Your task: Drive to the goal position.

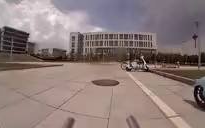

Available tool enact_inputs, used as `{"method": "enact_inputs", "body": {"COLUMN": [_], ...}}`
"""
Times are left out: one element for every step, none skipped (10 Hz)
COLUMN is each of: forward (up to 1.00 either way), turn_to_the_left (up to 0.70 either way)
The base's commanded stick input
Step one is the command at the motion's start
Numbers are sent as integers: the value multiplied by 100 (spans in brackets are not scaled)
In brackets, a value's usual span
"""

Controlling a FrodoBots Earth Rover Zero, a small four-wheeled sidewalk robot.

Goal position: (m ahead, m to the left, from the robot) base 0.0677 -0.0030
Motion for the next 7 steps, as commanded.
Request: {"method": "enact_inputs", "body": {"forward": [5,5,5,5,5,5,5], "turn_to_the_left": [0,0,0,0,0,0,0]}}
